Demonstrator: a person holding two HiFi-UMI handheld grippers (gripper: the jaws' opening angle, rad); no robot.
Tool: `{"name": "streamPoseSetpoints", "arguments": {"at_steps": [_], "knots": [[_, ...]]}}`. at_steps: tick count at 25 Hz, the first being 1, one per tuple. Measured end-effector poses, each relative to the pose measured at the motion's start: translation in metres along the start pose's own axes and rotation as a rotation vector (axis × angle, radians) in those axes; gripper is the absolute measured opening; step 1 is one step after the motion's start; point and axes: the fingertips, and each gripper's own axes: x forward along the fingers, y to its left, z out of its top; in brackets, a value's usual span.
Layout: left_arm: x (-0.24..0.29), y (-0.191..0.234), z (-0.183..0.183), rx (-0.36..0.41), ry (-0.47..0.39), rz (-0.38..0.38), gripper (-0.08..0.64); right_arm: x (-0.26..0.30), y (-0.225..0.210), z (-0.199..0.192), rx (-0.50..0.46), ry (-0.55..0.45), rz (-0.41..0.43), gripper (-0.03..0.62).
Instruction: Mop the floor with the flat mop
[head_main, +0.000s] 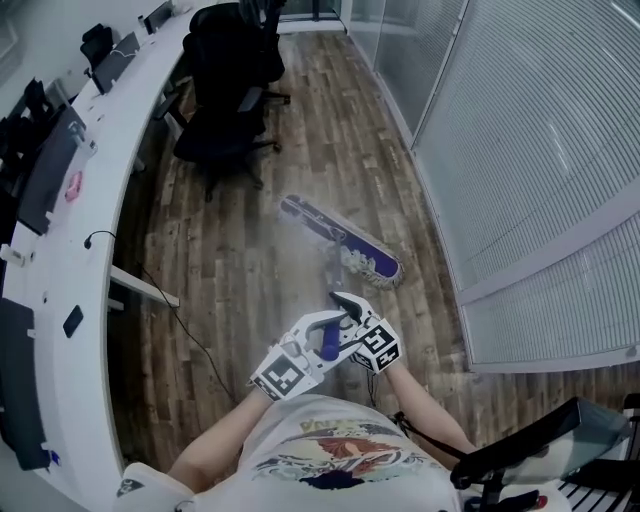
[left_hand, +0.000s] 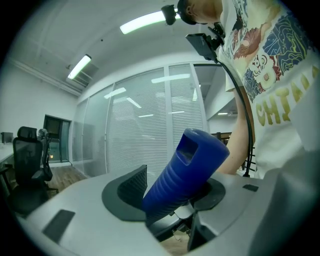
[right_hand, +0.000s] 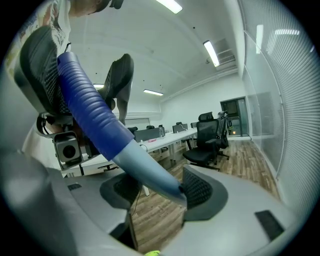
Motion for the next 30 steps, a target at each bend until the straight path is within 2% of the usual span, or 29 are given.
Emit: {"name": "streamPoseSetpoints", "arguments": {"at_steps": [5,12,18,22,24,27,30], "knots": [[0.009,-0.064,0.003,0.003,0.022,0.041,0.204,-0.054,0.031,-0.019,-0.036,0.006,0.04,0.238],[0.005,-0.146,-0.013,0.021,0.046,0.085,0.204,-0.107,0.082,-0.061,-0.085,0.019,0.087,0.236],[0.005,-0.167,-0.022,0.023,0.021,0.118,0.204,-0.118,0.096,-0.08,-0.131,0.042,0.123,0.236],[0.002,-0.185,-0.045,0.103,0.095,0.056,0.204,-0.117,0.102,-0.1,-0.32,0.127,0.167,0.213],[-0.003,-0.191,-0.056,0.118,0.131,0.039,0.203,-0.112,0.107,-0.114,-0.392,0.17,0.205,0.199],[-0.011,-0.181,-0.062,0.106,0.123,0.056,0.202,-0.096,0.106,-0.121,-0.372,0.176,0.23,0.198],[-0.007,-0.156,-0.061,0.104,0.11,0.04,0.204,-0.074,0.084,-0.116,-0.33,0.17,0.202,0.199]]}}
